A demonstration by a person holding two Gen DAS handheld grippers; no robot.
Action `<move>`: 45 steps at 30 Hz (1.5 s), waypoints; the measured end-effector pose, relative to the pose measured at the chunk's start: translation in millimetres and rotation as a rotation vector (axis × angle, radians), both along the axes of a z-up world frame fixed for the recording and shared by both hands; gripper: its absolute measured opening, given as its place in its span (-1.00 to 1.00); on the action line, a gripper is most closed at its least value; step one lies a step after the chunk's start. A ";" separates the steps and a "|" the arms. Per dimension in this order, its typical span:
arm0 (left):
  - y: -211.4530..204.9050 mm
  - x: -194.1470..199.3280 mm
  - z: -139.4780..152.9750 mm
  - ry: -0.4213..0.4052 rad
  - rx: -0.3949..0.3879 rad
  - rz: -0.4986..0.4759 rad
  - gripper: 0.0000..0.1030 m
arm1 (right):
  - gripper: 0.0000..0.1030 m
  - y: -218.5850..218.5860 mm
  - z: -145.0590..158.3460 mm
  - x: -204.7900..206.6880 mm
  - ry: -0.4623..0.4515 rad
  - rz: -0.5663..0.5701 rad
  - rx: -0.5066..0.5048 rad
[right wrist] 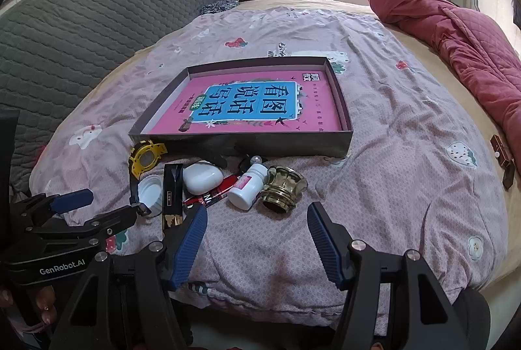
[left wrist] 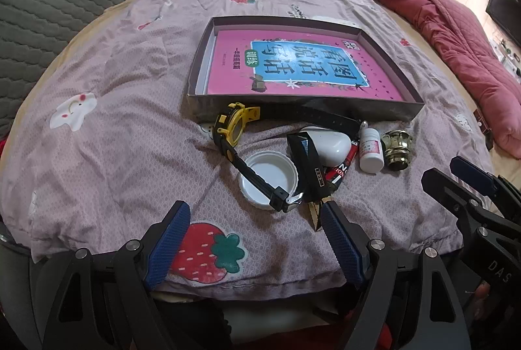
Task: Organize rigid objects
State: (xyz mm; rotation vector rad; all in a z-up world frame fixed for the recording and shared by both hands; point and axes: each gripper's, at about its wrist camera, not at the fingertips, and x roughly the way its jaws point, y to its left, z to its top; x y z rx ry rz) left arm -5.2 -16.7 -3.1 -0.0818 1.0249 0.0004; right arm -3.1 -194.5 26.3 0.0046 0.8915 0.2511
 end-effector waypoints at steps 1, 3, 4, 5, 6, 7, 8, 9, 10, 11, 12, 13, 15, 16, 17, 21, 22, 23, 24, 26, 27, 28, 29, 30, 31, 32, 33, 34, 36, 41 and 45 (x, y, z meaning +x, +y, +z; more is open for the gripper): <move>0.0 0.0 0.0 0.000 -0.002 0.000 0.62 | 0.23 0.2 0.0 0.0 0.000 -0.001 -0.001; -0.3 -0.2 0.0 0.000 0.000 0.001 0.62 | 0.23 0.2 -0.1 0.0 0.000 -0.001 -0.001; -0.2 -0.3 -0.7 0.001 -0.001 0.001 0.62 | 0.23 0.1 0.0 0.3 0.001 -0.002 -0.001; -0.2 -0.4 -1.2 0.002 -0.001 0.002 0.62 | 0.23 -0.1 -0.3 0.1 0.001 -0.001 0.000; -0.2 -0.7 -1.5 0.002 0.000 0.003 0.62 | 0.23 -0.7 -0.7 -0.8 -0.001 -0.001 0.000; -0.2 -0.9 -1.5 0.001 0.000 0.002 0.62 | 0.23 -0.8 -0.5 -0.8 -0.002 -0.001 0.001; -0.2 -0.8 -1.5 0.001 0.000 0.002 0.62 | 0.23 -0.8 -0.5 -0.8 -0.001 -0.002 0.000; -0.2 -0.8 -1.5 0.000 0.003 0.003 0.62 | 0.23 -1.0 -0.5 -0.8 -0.002 -0.002 0.000; -0.4 -1.0 -1.5 0.000 0.004 0.002 0.62 | 0.23 -1.1 -0.5 -0.6 -0.002 -0.001 0.002; -0.3 -0.8 -1.4 0.000 0.004 0.001 0.62 | 0.23 -0.9 -0.6 -0.5 -0.001 -0.001 0.000; -0.2 -0.8 -1.3 -0.001 0.004 0.002 0.62 | 0.23 -1.0 -0.5 -0.7 -0.001 -0.003 -0.001; -0.2 -0.9 -1.6 0.000 0.004 0.002 0.62 | 0.23 -1.5 0.0 -0.9 -0.002 -0.003 0.001; -0.3 -0.9 -1.3 0.000 0.004 0.002 0.62 | 0.23 -0.9 -0.5 -0.6 -0.002 -0.002 -0.001; -0.6 -1.1 -1.4 0.000 0.004 0.002 0.62 | 0.23 -1.2 -0.6 -0.6 -0.002 -0.003 0.000; 0.0 -0.7 -1.4 0.001 0.003 0.000 0.62 | 0.23 -1.4 -0.7 -0.6 -0.002 -0.003 0.000; 0.0 -0.7 -1.5 -0.001 0.006 -0.001 0.62 | 0.23 -1.4 -0.8 -0.7 -0.001 -0.004 -0.001; -0.1 -0.6 -1.4 -0.001 0.004 0.000 0.62 | 0.23 -1.4 -0.8 -0.7 -0.001 -0.004 -0.002; -0.1 -0.6 -1.5 0.000 0.004 0.000 0.62 | 0.23 -1.6 -0.8 -0.7 -0.001 -0.004 -0.001; -0.1 -0.7 -1.5 0.000 0.004 0.000 0.62 | 0.23 -1.9 -0.8 -0.8 -0.001 -0.004 0.000; 0.7 -0.3 -1.9 0.001 0.003 0.002 0.62 | 0.23 -1.7 -0.9 -0.7 0.000 -0.004 0.000; 1.4 -0.1 -1.9 0.002 0.001 0.003 0.62 | 0.23 -1.5 -1.0 -0.7 -0.001 -0.003 -0.001; 1.4 -0.2 -2.0 0.002 0.002 0.003 0.62 | 0.23 -1.6 -1.0 -0.7 -0.001 -0.003 -0.001; 1.7 0.3 -2.1 0.002 0.002 0.004 0.62 | 0.23 -2.2 -1.1 -0.7 0.000 -0.003 0.000; 1.9 0.6 -2.4 0.003 0.002 0.005 0.62 | 0.23 -2.4 -1.3 -0.5 -0.001 -0.003 0.000; 2.7 1.0 -2.5 0.003 -0.001 0.006 0.62 | 0.23 -2.3 -1.4 -0.4 0.000 -0.003 0.001; 3.5 1.4 -2.5 0.003 -0.003 0.008 0.62 | 0.23 -2.6 -1.6 -0.4 0.001 -0.003 0.001; 4.4 1.7 -2.6 0.002 -0.004 0.010 0.62 | 0.23 -2.6 -1.3 -0.6 0.001 -0.004 0.001; 5.5 2.1 -2.7 0.001 -0.006 0.013 0.62 | 0.23 -3.2 -2.0 -0.5 0.001 -0.004 0.001; 8.8 4.1 -3.3 0.005 -0.019 0.021 0.62 | 0.23 -3.5 -2.1 -0.5 0.003 -0.005 0.002; 18.1 9.3 -5.4 0.011 -0.038 0.048 0.62 | 0.23 -5.1 -3.8 -0.1 0.004 -0.010 -0.001; 28.3 16.1 -4.1 0.003 -0.051 0.081 0.62 | 0.23 -6.3 -5.7 3.9 0.002 -0.016 -0.002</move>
